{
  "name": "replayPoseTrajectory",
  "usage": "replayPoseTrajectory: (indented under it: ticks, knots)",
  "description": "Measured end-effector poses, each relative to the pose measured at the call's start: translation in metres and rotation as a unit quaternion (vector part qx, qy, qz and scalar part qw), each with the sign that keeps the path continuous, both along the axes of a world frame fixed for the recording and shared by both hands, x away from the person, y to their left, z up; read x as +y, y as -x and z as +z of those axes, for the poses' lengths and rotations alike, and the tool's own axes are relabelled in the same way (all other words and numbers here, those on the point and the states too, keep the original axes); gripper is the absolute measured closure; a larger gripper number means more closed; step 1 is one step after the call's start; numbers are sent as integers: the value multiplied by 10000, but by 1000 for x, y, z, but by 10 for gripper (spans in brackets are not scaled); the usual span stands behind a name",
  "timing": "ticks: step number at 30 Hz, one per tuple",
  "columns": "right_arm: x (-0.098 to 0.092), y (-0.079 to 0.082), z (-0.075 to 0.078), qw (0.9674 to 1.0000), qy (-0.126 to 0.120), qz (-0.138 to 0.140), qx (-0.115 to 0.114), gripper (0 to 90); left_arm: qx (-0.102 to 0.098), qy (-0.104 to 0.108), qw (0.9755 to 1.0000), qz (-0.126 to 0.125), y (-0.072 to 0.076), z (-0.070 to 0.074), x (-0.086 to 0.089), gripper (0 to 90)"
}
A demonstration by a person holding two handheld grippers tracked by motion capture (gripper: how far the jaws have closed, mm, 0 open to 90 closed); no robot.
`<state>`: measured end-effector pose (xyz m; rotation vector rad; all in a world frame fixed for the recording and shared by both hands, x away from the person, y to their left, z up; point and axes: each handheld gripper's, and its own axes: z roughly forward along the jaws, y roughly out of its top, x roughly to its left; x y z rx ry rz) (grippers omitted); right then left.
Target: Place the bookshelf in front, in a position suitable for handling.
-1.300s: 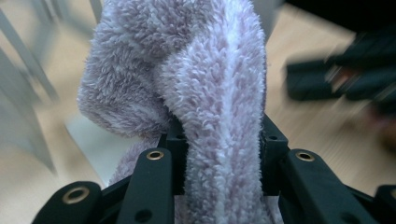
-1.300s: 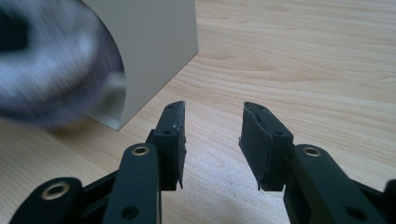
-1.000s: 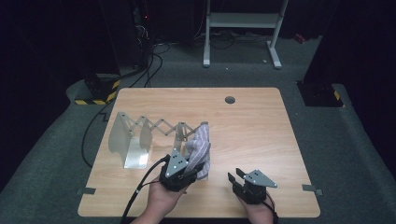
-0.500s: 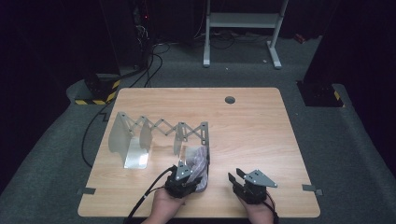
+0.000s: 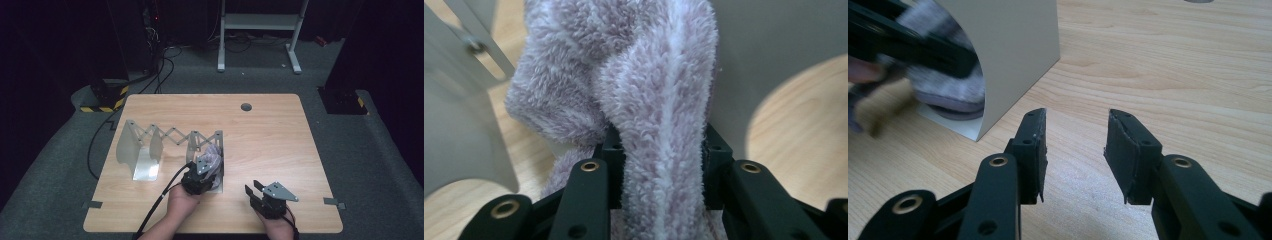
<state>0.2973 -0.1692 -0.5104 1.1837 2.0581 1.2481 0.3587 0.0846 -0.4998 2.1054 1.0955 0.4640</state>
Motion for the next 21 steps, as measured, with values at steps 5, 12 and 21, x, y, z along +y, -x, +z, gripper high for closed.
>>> replayPoseTrajectory:
  ticks: [5,12,21]
  knots:
    - [0,0,0,10000,7,18,9,601,-53,155,9999,26,-4,14,-3,656]
    - [2,1,0,10000,28,57,-19,601,-600,568,9966,-20,-2,73,-2,657]
    - [4,1,-2,10000,33,79,27,601,-1065,500,9930,-85,0,101,-2,661]
